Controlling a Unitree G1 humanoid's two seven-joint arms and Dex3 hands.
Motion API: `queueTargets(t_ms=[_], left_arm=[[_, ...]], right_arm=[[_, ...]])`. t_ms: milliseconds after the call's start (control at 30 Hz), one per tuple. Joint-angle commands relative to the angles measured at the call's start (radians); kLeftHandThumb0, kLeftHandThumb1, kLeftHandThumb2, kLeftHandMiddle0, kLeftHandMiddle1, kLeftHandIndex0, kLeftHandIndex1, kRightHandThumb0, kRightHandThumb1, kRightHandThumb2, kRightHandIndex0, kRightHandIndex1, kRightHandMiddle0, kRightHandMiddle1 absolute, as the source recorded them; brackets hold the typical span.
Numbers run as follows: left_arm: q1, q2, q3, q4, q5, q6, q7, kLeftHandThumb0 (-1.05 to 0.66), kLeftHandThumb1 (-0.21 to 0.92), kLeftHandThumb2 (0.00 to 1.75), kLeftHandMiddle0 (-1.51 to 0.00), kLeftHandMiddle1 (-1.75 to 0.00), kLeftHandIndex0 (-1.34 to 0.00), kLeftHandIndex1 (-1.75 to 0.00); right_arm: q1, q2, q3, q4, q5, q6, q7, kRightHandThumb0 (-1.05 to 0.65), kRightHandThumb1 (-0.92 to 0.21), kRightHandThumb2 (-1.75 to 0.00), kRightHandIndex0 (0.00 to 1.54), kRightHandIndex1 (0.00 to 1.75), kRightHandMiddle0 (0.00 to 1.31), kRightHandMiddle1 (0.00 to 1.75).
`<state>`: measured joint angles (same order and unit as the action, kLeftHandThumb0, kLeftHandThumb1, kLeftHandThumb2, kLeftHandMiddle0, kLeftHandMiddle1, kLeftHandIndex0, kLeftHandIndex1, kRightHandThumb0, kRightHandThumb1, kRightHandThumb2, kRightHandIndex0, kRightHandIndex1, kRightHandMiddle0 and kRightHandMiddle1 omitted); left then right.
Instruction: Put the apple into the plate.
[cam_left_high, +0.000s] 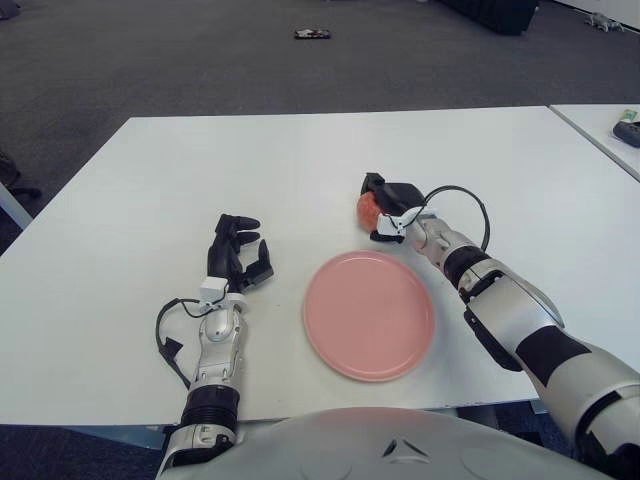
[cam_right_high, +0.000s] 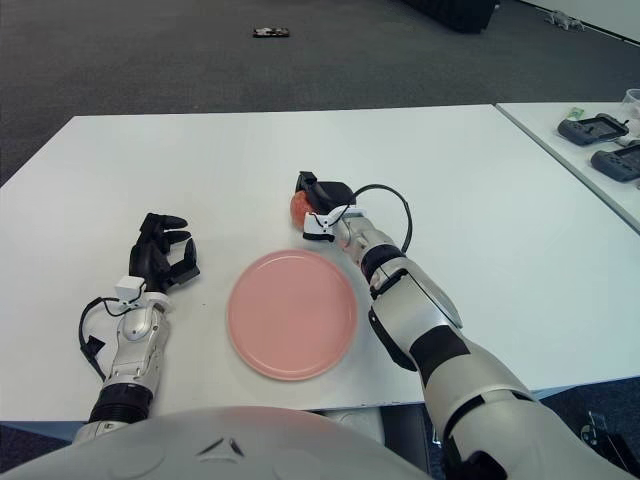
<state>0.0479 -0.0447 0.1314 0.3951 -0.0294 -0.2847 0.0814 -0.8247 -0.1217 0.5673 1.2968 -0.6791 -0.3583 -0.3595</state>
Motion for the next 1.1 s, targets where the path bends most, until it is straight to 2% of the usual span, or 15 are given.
queueTargets(t_ms=[0,500,833,1067], left_arm=[[0.041,-0.003,-0.001,0.046,0.001,0.036,0.007,-0.01,0.39,1.25,-0.54,-1.75,-0.36,-1.73],[0.039,0.002,-0.001,0.054,0.0,0.027,0.002,-0.01,0.38,1.26,-0.54,-1.75,-0.36,-1.74],[0.038,0.0,-0.004,0.056,0.005,0.012,0.006,-0.01,0.37,1.26,-0.54,-1.75,-0.39,-1.71],[0.039,-0.003,-0.004,0.047,0.002,0.03,0.007,-0.01,0.41,1.22,-0.51,-1.75,-0.35,-1.74]], right_arm=[[0.02,-0.001,-0.011,0.002,0.01,-0.016,0.001,0.0,-0.09,-1.58,0.8,1.72,0.54,1.75],[0.035,-0.015,-0.114,-0.042,0.096,-0.098,0.028,0.0,-0.08,-1.58,0.82,1.69,0.55,1.75],[0.064,-0.06,-0.176,-0.153,0.149,-0.162,0.083,0.0,-0.09,-1.56,0.82,1.67,0.54,1.75],[0.119,-0.104,-0.22,-0.315,0.197,-0.176,0.153,0.0,-0.1,-1.56,0.81,1.67,0.54,1.75]])
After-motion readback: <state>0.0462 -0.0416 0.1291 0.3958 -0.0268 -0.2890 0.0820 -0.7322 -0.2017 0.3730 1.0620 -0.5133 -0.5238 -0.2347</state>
